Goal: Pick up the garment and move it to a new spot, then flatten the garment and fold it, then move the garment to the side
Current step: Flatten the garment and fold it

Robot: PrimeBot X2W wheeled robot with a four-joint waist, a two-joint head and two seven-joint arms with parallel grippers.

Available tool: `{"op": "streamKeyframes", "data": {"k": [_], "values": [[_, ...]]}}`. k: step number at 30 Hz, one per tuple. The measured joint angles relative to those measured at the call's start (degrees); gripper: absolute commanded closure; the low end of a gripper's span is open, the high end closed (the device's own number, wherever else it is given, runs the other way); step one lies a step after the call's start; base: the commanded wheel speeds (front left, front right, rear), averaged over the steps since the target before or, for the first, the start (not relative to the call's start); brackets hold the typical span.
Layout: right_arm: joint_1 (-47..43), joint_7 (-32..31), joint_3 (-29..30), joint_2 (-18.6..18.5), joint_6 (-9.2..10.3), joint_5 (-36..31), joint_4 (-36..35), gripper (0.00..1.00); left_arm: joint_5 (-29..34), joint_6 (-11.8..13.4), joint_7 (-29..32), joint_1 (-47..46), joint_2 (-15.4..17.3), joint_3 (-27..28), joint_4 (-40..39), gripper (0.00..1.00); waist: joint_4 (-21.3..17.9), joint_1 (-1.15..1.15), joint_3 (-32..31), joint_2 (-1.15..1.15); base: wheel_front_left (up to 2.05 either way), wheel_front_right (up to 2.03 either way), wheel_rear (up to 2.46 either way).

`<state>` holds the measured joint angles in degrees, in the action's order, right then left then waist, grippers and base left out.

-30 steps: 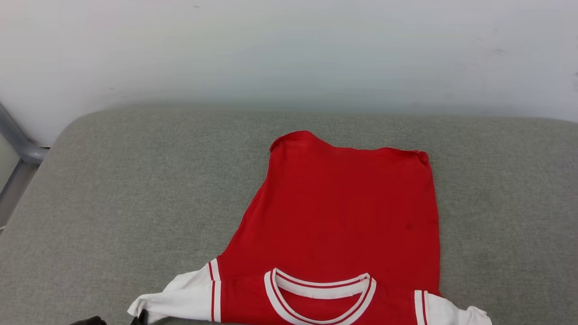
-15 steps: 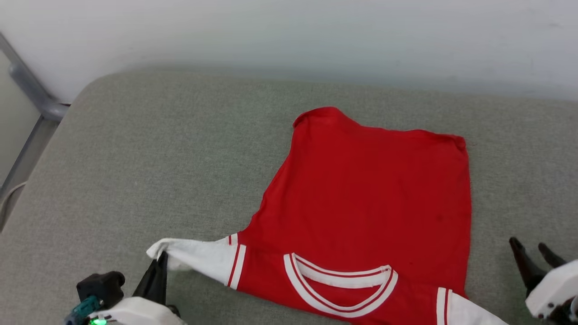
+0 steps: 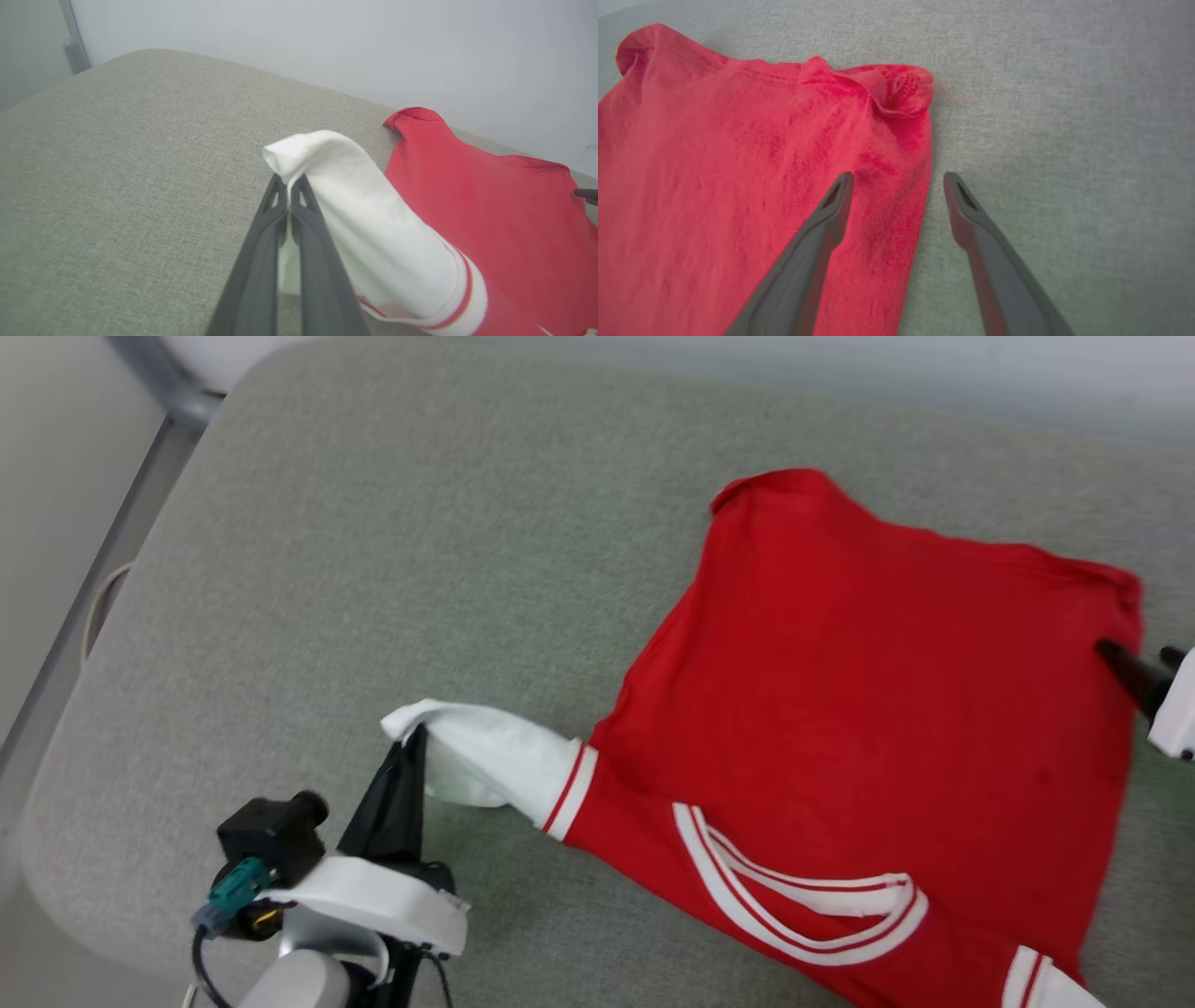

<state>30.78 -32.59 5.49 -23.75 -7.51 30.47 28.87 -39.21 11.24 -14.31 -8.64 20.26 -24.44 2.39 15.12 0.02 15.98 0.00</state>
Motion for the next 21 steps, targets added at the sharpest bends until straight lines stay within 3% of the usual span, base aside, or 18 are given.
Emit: {"op": "streamKeyframes", "data": {"k": [9,14,15,16,17,21], "values": [[9.31,-3.55,-2.2,-3.34,-0.01,-2.59,6.79,0.0,1.24,-1.69,-0.46,-3.2,-3.35,-1.23,0.14,1.0,4.23,-0.01,6.24,0.0,0.0,0.0,0.0],[11.54,-11.39,-3.69,-5.08,-0.02,-2.89,10.15,0.0,1.63,-3.16,-0.53,-3.75,-4.8,-1.24,1.74,1.0,5.74,-0.03,8.36,0.0,0.0,0.0,0.0],[11.78,-12.7,-3.68,-5.31,-0.02,-2.85,10.42,0.51,1.66,-3.23,-0.57,-3.79,-4.86,-1.13,1.99,1.0,5.9,-0.03,8.51,0.0,0.0,0.0,0.0],[11.93,-13.63,-3.52,-5.41,-0.03,-2.63,10.59,0.63,1.68,-3.53,-0.57,-3.91,-5.01,-0.99,2.4,1.0,6.0,-0.03,8.61,-0.01,0.0,0.0,0.0],[12.13,-14.27,-3.3,-5.41,-0.02,-2.42,10.76,1.0,1.76,-3.68,-0.58,-4.0,-5.19,-0.86,2.69,1.0,6.02,-0.03,8.6,-0.01,0.0,0.0,0.0],[12.04,-15.06,-3.31,-5.39,-0.01,-1.55,11.05,1.0,2.16,-4.17,-0.58,-4.21,-5.54,-0.08,3.66,1.0,5.66,-0.03,7.93,0.0,0.0,0.0,0.0]]}}
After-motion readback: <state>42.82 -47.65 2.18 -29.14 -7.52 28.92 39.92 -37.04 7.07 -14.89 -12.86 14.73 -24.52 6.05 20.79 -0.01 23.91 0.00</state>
